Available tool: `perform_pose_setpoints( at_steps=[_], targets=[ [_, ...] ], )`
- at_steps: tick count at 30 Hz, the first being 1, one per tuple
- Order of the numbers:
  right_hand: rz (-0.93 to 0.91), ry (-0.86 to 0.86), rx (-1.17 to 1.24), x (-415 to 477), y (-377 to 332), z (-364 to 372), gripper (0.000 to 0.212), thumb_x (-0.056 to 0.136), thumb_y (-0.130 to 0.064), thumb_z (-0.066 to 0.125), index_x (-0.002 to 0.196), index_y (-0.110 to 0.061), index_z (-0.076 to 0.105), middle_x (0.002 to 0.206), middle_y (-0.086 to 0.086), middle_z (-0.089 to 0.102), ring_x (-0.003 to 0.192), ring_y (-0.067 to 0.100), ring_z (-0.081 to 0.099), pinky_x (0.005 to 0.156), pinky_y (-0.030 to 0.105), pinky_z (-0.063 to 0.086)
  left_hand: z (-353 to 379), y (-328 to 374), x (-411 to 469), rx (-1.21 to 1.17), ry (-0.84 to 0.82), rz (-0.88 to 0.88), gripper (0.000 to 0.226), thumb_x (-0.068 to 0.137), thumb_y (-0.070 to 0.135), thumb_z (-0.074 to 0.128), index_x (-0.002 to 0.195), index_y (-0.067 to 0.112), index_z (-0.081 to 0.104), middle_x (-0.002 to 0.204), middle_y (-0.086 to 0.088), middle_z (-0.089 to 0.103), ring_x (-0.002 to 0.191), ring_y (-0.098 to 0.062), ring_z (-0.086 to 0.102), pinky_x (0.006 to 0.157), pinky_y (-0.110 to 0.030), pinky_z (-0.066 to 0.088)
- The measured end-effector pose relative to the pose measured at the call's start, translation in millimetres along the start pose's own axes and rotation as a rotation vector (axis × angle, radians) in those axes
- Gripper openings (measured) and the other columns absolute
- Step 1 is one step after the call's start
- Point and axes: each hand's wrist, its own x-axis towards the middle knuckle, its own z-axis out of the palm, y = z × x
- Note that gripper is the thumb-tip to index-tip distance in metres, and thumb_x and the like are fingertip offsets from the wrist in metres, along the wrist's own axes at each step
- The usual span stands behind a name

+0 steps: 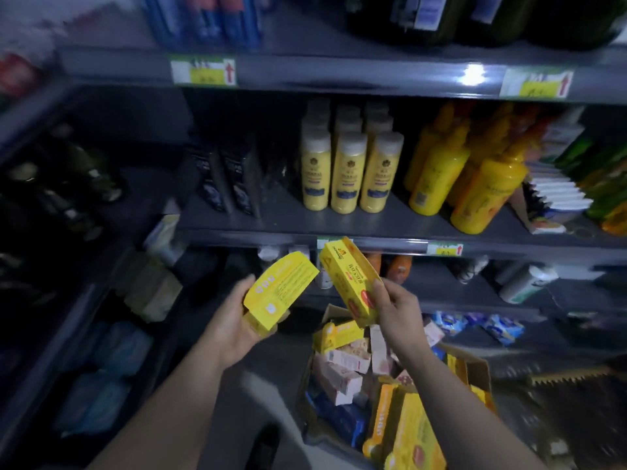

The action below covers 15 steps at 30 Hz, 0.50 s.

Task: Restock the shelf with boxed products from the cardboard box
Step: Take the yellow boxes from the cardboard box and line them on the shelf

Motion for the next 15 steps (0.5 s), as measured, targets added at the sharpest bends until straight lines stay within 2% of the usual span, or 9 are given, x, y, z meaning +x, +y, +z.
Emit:
perform_pose_setpoints(
  at_steps=[2,3,4,6,8,9,12,15],
  targets=[
    [-0.058,-0.033,0.026,-4,-9,0,0.033,0.1,-0.028,0.047,0.082,-0.008,0.067,0.074,0.014,0.063,0.065,0.022,0.057,0.057,0.032,0.046,-4,-9,-16,-0.056,0.071,0.043,0.058,0.096,0.056,0.034,0.105,0.009,0.067,0.096,-0.016,0.072,0.086,-0.032,0.064,0.065,-0.033,0.043],
    [-0.082,-0.05,0.034,-6,-14,0,0.035,0.1,-0.027,0.048,0.081,-0.005,0.066,0.069,0.013,0.06,0.062,0.018,0.053,0.056,0.028,0.043,-4,-13,-24,-0.067,0.096,0.06,0.055,0.097,0.054,0.034,0.105,0.01,0.067,0.098,-0.016,0.072,0.087,-0.032,0.065,0.066,-0.034,0.044],
    [-0.097,-0.069,0.035,-8,-19,2,0.034,0.1,-0.027,0.048,0.081,-0.004,0.066,0.068,0.013,0.059,0.062,0.017,0.053,0.056,0.028,0.042,-5,-17,-33,-0.061,0.107,0.084,0.047,0.098,0.049,0.037,0.104,0.012,0.066,0.098,-0.015,0.071,0.087,-0.031,0.064,0.067,-0.034,0.044],
    [-0.11,-0.12,0.047,-10,-27,7,0.034,0.099,-0.03,0.049,0.085,-0.004,0.065,0.07,0.017,0.06,0.062,0.025,0.055,0.056,0.034,0.045,-8,-22,-51,-0.059,0.106,0.152,0.022,0.097,0.028,0.048,0.097,0.017,0.066,0.094,-0.012,0.067,0.08,-0.027,0.062,0.065,-0.032,0.043],
    [-0.132,-0.177,0.073,-13,-38,15,0.036,0.099,-0.031,0.05,0.086,0.0,0.064,0.071,0.022,0.059,0.057,0.025,0.055,0.052,0.034,0.045,-15,-22,-69,-0.071,0.086,0.242,0.014,0.09,0.014,0.055,0.095,0.02,0.066,0.085,-0.005,0.066,0.07,-0.019,0.061,0.059,-0.027,0.045],
    [-0.156,-0.198,0.084,-15,-44,20,0.037,0.099,-0.029,0.05,0.085,0.003,0.063,0.069,0.019,0.057,0.056,0.018,0.053,0.052,0.031,0.044,-19,-21,-81,-0.072,0.085,0.281,0.018,0.086,0.014,0.06,0.101,0.022,0.066,0.085,-0.003,0.068,0.069,-0.017,0.061,0.058,-0.026,0.047],
    [-0.236,-0.258,0.069,-27,-69,42,0.039,0.099,-0.028,0.05,0.076,0.001,0.062,0.064,0.003,0.055,0.056,0.008,0.048,0.055,0.026,0.039,-40,-13,-112,-0.156,0.155,0.342,0.046,0.086,0.016,0.061,0.132,0.02,0.052,0.112,-0.012,0.065,0.079,-0.019,0.062,0.06,-0.032,0.05],
    [-0.269,-0.364,0.078,-45,-91,73,0.036,0.099,-0.03,0.05,0.078,-0.007,0.066,0.065,0.005,0.058,0.056,0.01,0.051,0.053,0.026,0.041,-69,-6,-147,-0.167,0.244,0.398,0.06,0.087,0.004,0.057,0.141,0.023,0.04,0.091,-0.01,0.059,0.07,-0.019,0.062,0.057,-0.036,0.051]
  ],
)
